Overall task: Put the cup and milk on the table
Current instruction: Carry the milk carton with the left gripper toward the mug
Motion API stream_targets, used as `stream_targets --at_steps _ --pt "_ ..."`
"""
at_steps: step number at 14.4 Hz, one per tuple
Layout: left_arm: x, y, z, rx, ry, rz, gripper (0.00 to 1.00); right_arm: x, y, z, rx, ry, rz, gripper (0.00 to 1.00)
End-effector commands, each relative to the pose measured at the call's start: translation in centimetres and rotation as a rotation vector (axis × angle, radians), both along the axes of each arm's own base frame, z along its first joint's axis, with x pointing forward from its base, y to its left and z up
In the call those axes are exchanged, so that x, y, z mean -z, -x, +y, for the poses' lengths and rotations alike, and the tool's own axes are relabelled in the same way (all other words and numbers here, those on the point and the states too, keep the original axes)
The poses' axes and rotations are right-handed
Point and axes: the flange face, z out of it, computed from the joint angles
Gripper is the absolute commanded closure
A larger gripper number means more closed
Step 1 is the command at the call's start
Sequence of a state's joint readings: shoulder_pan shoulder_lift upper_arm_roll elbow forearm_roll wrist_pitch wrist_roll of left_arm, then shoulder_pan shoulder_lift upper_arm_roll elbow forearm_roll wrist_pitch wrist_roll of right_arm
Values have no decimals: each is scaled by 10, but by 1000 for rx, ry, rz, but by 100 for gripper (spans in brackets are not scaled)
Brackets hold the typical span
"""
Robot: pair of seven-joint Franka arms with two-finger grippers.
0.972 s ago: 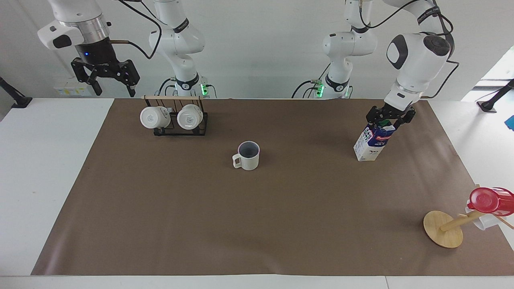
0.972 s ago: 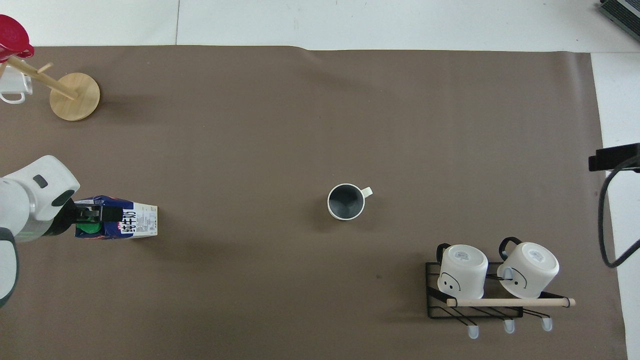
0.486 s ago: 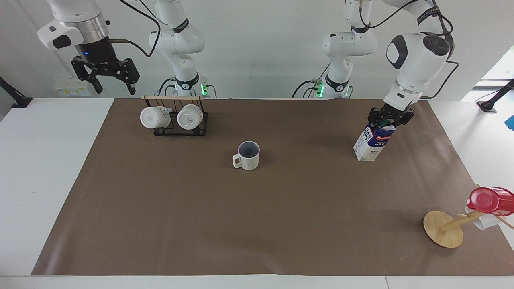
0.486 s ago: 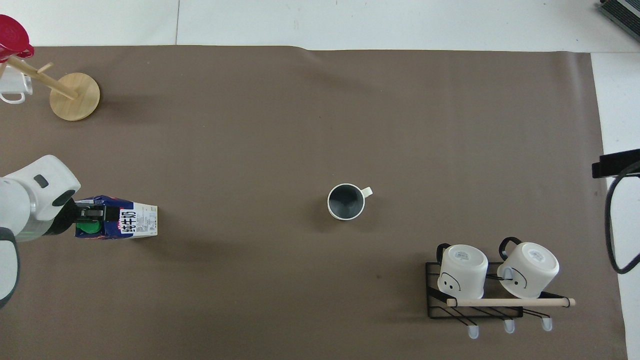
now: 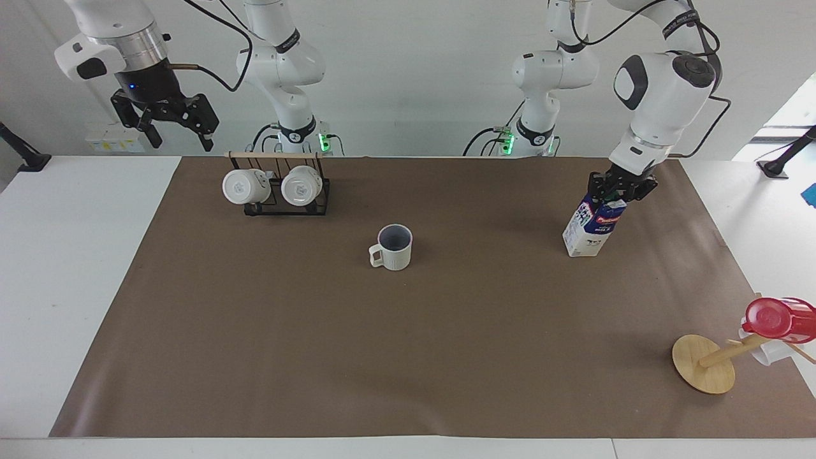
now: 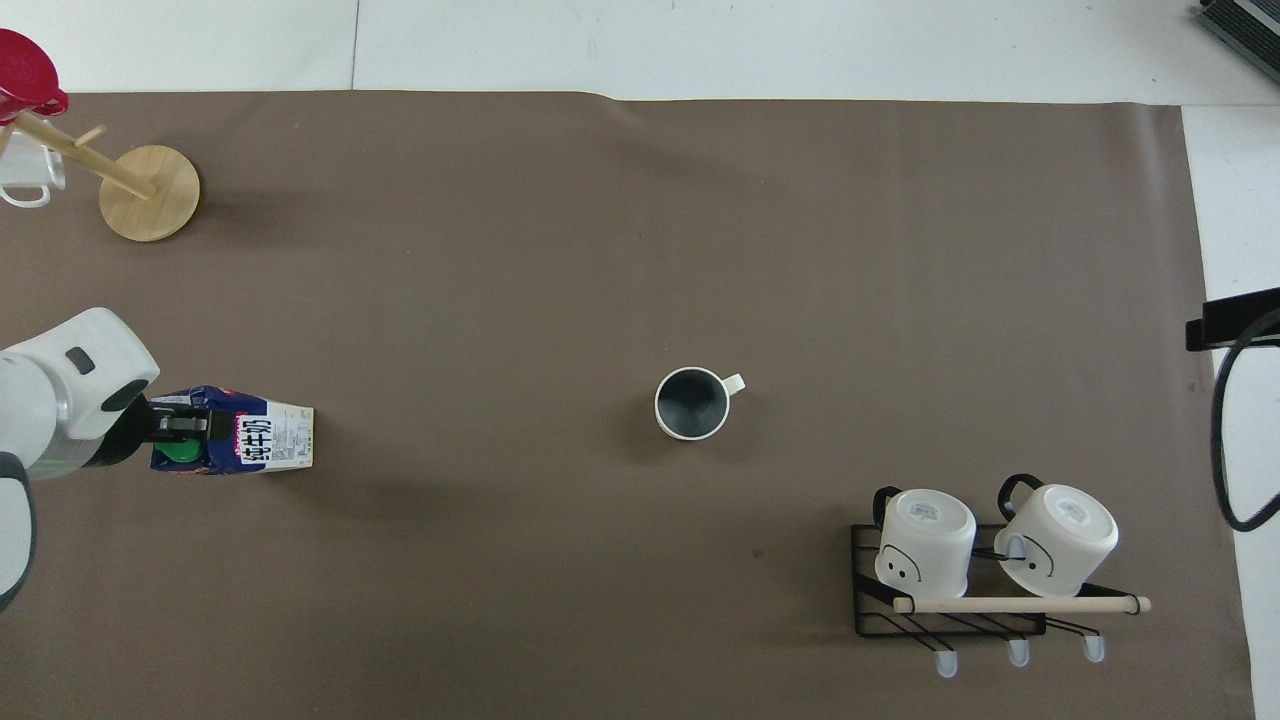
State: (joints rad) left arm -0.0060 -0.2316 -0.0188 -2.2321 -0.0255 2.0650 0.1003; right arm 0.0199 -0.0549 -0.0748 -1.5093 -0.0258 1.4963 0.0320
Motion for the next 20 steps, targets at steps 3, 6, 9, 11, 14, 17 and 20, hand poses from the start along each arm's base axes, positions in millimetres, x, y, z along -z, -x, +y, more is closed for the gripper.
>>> stream_targets --at_steps 3,6,9,11,14,17,20 --pt "-34 -19 -17 -35 2 15 47 3 8 0 44 -22 10 0" --pt "-48 -15 -65 -69 8 32 47 3 8 0 46 -22 10 0" --pt "-56 -6 -115 -95 15 27 45 5 11 2 46 -21 14 0" --pt "-61 0 -143 -99 22 17 45 7 12 2 47 -22 14 0" --pt "-65 4 -185 -142 45 4 41 7 12 2 41 -23 14 0" --pt "-62 5 -221 -134 57 -5 43 6 12 3 44 -23 13 0" --pt "-45 8 -259 -167 77 -15 44 8 13 6 43 -23 19 0"
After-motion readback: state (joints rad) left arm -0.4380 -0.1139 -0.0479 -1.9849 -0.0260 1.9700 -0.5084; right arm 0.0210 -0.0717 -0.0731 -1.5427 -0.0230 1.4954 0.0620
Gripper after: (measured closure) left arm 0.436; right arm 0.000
